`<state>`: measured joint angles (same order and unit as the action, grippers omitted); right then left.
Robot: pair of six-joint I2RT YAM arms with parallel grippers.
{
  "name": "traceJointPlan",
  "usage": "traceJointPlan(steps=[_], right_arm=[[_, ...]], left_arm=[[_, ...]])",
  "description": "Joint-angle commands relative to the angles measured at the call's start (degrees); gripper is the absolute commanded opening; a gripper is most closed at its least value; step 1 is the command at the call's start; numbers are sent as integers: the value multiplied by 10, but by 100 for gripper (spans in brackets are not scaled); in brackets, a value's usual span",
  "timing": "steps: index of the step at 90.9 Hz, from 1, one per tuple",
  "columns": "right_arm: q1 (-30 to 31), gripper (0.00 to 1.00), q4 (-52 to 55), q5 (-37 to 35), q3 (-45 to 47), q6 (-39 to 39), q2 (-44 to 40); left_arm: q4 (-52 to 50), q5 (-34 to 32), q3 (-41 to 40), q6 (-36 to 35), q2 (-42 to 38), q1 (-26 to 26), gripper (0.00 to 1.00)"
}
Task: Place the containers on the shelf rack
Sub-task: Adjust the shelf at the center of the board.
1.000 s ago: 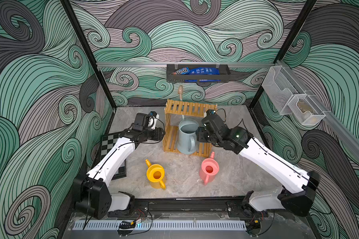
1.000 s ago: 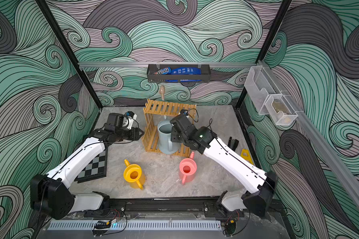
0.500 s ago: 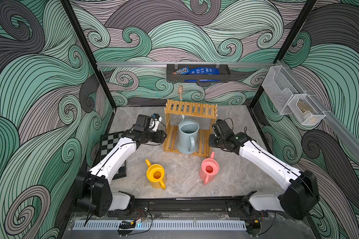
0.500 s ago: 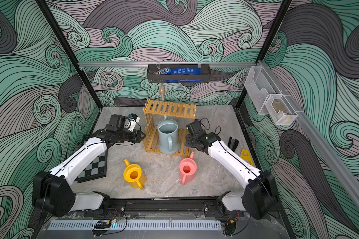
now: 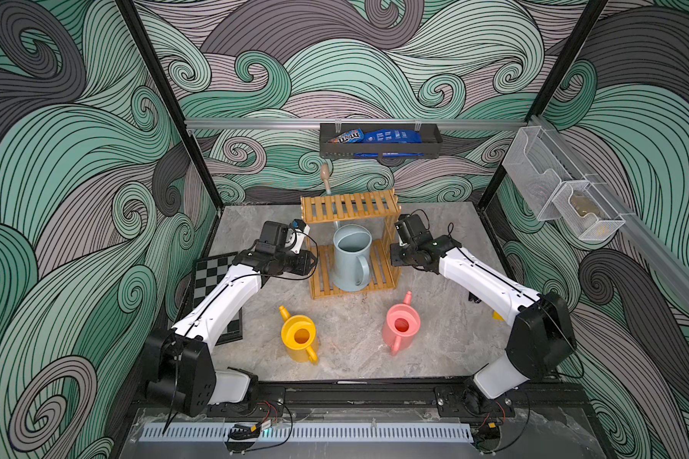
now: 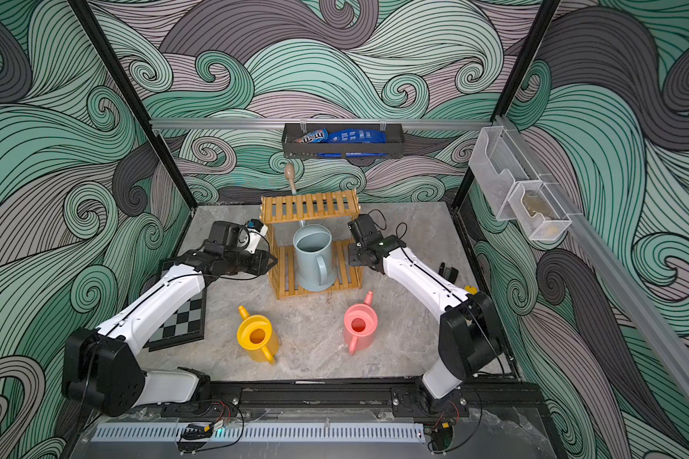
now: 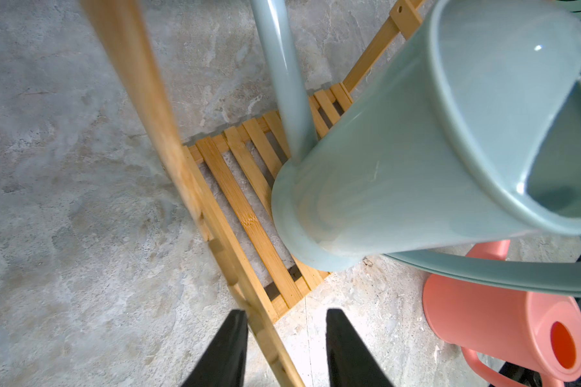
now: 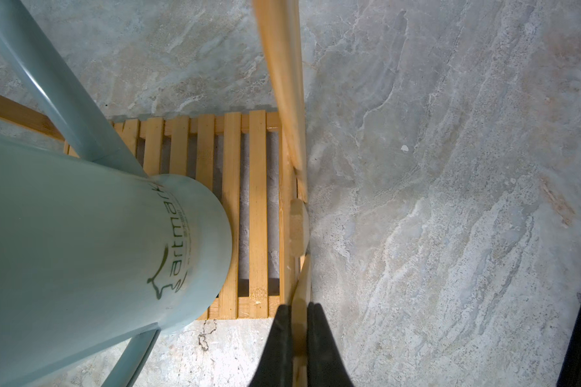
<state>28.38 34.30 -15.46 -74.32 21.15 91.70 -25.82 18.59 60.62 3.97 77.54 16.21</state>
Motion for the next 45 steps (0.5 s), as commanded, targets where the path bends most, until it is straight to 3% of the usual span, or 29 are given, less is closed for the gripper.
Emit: traceJointPlan(steps=[1,15,45], right_arm=[[-5,2,3,0,-8,13,-12],[-13,0,2,1,6,46,-34],[-14,0,-18,-15,24,80,-41]], left_arm=[[7,-5,0,-12,4,1,41],[-3,-24,33,-11,30,1,36],[-68,11,141,17,130,2,35]])
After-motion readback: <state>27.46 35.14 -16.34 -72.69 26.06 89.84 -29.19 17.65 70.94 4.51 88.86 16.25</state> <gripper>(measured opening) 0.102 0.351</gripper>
